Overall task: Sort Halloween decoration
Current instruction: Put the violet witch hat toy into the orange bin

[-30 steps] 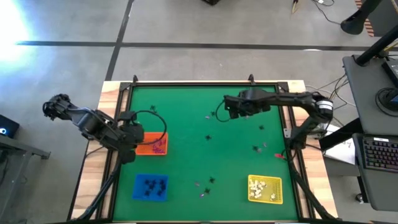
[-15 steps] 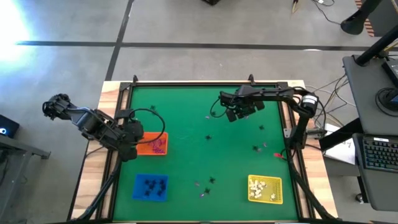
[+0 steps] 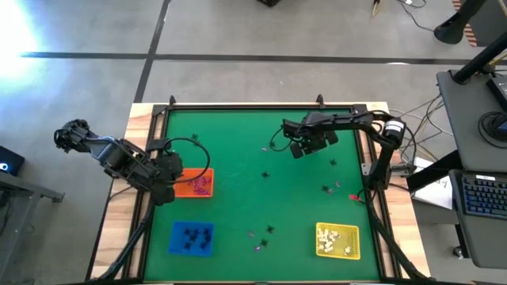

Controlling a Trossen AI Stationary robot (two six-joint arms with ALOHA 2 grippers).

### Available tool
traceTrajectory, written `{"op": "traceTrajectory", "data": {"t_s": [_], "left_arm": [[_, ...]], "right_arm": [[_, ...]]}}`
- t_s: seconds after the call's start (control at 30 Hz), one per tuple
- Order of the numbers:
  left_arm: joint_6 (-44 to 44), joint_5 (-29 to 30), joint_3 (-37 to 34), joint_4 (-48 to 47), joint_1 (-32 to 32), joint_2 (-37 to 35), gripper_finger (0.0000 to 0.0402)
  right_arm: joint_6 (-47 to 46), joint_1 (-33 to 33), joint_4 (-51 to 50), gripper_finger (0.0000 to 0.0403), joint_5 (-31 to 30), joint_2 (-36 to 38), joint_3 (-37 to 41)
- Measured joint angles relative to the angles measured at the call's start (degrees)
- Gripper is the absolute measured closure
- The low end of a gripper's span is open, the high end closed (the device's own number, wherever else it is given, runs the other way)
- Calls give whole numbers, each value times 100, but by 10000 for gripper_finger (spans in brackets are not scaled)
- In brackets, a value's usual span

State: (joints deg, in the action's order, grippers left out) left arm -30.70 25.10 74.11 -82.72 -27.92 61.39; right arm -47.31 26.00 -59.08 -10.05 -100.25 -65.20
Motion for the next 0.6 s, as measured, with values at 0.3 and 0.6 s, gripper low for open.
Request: {"op": "traceTrajectory", "data": {"t_s": [0.3, 0.6], "left_arm": [[7, 2, 0, 0, 0, 11, 312], [-2, 4, 0, 6, 0, 26, 312]], "right_arm": [[106, 146, 705, 296, 128, 8, 344], [92, 228, 759, 368, 238, 26, 447]]}}
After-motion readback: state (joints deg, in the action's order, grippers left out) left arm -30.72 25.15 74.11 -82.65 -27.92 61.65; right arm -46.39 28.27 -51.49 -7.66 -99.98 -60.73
